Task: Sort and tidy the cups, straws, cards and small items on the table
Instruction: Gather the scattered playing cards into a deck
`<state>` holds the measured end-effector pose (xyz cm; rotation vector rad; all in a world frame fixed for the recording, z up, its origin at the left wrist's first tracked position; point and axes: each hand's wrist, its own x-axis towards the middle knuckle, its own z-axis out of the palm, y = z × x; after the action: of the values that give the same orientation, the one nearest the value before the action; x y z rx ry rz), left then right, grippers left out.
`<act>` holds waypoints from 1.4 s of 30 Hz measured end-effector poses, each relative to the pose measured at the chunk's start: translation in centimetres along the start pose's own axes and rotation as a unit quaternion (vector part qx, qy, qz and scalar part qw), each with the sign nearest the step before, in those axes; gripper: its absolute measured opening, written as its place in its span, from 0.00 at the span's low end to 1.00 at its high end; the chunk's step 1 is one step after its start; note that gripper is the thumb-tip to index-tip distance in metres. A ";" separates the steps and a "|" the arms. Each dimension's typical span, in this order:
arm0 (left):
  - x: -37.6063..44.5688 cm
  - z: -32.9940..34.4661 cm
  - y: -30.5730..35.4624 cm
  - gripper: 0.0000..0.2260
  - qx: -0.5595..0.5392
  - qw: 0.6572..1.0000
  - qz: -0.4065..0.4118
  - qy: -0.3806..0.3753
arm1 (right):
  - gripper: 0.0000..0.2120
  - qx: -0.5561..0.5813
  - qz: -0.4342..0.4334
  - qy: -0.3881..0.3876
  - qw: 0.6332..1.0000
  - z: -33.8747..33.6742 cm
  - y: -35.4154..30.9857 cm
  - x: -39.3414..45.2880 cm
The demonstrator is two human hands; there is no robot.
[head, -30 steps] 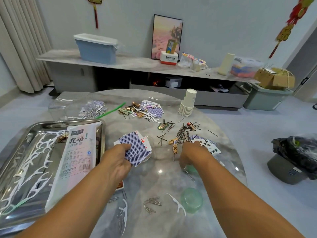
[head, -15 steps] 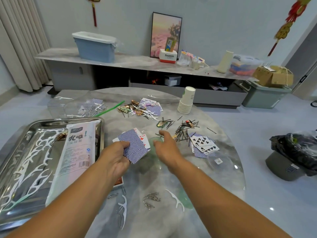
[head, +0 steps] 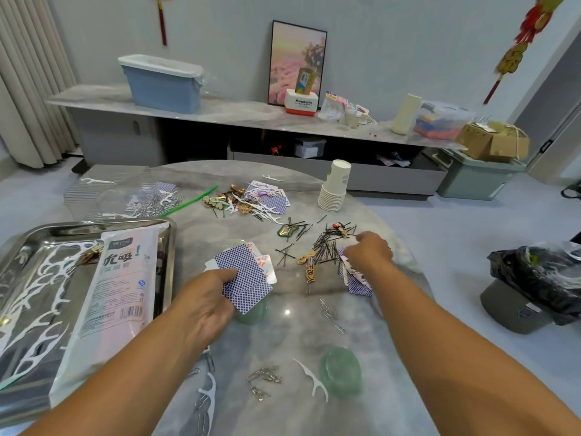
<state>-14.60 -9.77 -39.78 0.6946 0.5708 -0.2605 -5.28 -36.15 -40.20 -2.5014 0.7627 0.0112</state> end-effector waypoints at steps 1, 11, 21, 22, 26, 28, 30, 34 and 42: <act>0.3 0.0 -0.1 0.17 0.001 1.000 -0.003 -0.001 | 0.24 -0.026 0.039 -0.015 0.999 -0.3 0.8 1.1; 1.8 -0.4 0.1 0.14 0.010 1.000 -0.002 -0.007 | 0.41 -0.157 0.030 -0.122 0.980 1.3 0.5 2.9; 1.1 -0.3 0.4 0.15 0.019 1.000 0.005 -0.007 | 0.47 -0.194 -0.031 -0.197 0.961 4.3 -3.8 -1.3; 1.1 -0.3 0.4 0.15 0.021 1.000 0.005 -0.006 | 0.50 -0.199 -0.029 -0.189 0.961 4.3 -4.0 -1.7; 1.3 -0.4 0.4 0.15 0.023 1.000 0.003 -0.001 | 0.55 -0.203 -0.044 -0.194 0.959 4.2 -4.8 -3.0; 1.2 -0.4 0.4 0.15 0.028 1.000 0.004 0.002 | 0.51 -0.229 -0.083 -0.202 0.949 3.9 -5.1 -3.7; 1.2 -0.4 0.4 0.15 0.035 0.999 0.004 0.004 | 0.50 -0.219 -0.110 -0.213 0.946 3.3 -5.3 -4.4; 1.1 -0.3 0.5 0.14 0.043 0.999 0.009 0.010 | 0.45 -0.160 -0.132 -0.226 0.952 0.9 -6.3 -4.9; 1.2 -0.1 0.9 0.16 0.040 0.998 0.028 0.028 | 0.12 0.222 -0.071 -0.236 0.944 -4.0 -8.7 -3.4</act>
<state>-13.27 -9.06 -40.03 0.7954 0.5963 -0.2138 -4.10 -30.16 -32.04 -1.9994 0.3350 0.3377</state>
